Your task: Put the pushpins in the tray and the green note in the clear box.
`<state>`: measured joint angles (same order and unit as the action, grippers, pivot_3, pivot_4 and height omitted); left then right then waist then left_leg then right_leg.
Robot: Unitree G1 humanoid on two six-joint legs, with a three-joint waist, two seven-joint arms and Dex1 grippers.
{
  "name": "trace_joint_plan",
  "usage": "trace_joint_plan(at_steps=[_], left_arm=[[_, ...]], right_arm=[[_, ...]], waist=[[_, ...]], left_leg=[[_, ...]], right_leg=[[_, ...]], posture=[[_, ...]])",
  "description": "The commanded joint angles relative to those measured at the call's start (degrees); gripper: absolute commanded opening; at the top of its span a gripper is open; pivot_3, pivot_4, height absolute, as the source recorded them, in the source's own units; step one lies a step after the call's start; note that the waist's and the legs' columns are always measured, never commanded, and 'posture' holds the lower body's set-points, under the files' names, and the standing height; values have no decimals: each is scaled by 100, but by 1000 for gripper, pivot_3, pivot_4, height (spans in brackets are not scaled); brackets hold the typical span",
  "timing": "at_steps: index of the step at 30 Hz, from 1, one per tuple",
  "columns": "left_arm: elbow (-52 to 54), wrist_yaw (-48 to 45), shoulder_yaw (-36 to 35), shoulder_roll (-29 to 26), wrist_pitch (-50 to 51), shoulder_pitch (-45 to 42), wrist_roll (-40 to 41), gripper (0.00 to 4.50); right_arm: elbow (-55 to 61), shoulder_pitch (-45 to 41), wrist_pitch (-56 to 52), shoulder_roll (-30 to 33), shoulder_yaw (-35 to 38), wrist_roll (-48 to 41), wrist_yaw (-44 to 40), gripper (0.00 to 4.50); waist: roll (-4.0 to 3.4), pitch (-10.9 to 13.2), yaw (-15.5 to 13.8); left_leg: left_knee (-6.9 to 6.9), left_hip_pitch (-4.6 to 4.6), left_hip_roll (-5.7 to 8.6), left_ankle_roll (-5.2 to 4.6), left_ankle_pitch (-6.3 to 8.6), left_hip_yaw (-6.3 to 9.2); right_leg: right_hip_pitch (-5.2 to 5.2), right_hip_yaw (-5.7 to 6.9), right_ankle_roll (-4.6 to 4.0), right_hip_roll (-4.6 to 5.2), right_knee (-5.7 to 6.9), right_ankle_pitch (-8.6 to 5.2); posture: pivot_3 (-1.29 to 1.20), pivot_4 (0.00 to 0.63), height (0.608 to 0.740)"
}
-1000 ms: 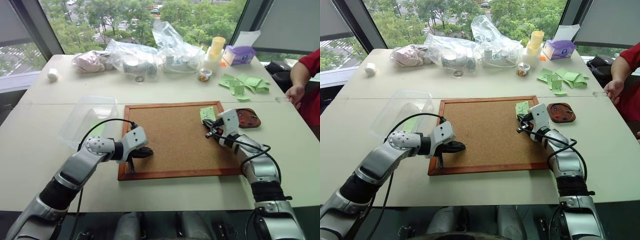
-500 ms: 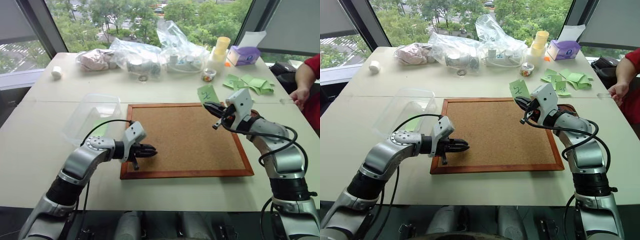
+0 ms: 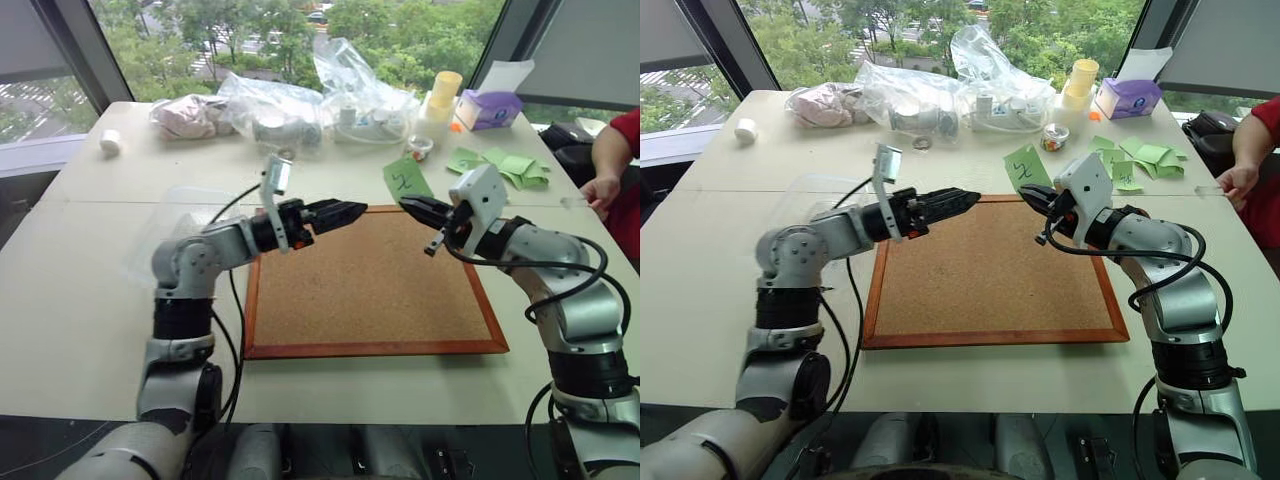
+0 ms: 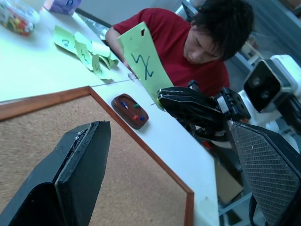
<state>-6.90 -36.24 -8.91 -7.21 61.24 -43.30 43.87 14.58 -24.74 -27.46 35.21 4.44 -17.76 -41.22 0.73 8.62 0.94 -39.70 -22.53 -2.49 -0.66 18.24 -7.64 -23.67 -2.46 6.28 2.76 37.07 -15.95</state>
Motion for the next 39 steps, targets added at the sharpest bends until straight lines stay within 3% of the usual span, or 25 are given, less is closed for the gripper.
trace_joint_plan(at_steps=[1, 5, 11, 14, 21, 25, 29, 39], left_arm=[[-541, -15, 45, 285, -480, -445, -95, 4431], [-1715, 11, -304, 771, -944, -1003, 1, 4431], [-3042, -154, -571, 987, -1481, -1655, -81, 4431], [-3491, -232, -603, 1026, -1650, -1858, -157, 3617], [-3594, -525, -428, 1060, -1664, -1898, -335, 190], [-3593, -580, -310, 1050, -1728, -1832, -541, 77], [-3612, -493, 255, 981, -2404, -1588, -1324, 77], [-3558, -490, 218, 913, -2532, -1487, -1502, 77]], right_arm=[[353, -89, -42, 19, 41, -88, 69, 0], [657, -13, -200, -9, 48, -156, 166, 0], [911, 54, -355, -9, 18, -208, 255, 0], [1001, 74, -400, -1, 13, -228, 292, 0], [1093, 82, -447, -4, 10, -247, 347, 0], [1084, 79, -431, -22, 12, -244, 379, 0], [1076, 76, -445, -165, 76, -281, 567, 0], [1115, 97, -722, -509, 348, -650, 1081, 0]], waist=[[1, 4, -9], [7, 7, -29], [9, 9, -13], [9, 9, -17], [9, 9, -17], [9, 9, -22], [9, 9, -22], [8, 9, -31]], left_leg=[[0, 0, 0, 2, -1, 0], [-2, -5, 5, 4, -2, 2], [1, -27, 5, 2, -1, 2], [-12, -78, 5, 5, -4, 4], [-17, -88, 9, 5, -3, 3], [-18, -88, 13, 5, -3, 3], [-18, -88, 16, 5, -4, 4], [-21, -89, 8, 5, -3, 4]], right_leg=[[0, 0, 0, 0, 0, 0], [1, 0, 0, 2, -4, 0], [-23, 0, 0, 0, -6, 0], [-75, 0, 2, -2, 5, 1], [-84, 1, 2, -4, 6, 1], [-84, 1, 2, -4, 6, 1], [-84, 1, 2, -5, 6, 1], [-85, 1, 2, -4, 11, 2]], posture=[[0, 150, 728], [0, 150, 728], [0, 150, 728], [0, 150, 728], [0, 150, 728], [0, 150, 728], [0, 150, 728], [0, 150, 728]])
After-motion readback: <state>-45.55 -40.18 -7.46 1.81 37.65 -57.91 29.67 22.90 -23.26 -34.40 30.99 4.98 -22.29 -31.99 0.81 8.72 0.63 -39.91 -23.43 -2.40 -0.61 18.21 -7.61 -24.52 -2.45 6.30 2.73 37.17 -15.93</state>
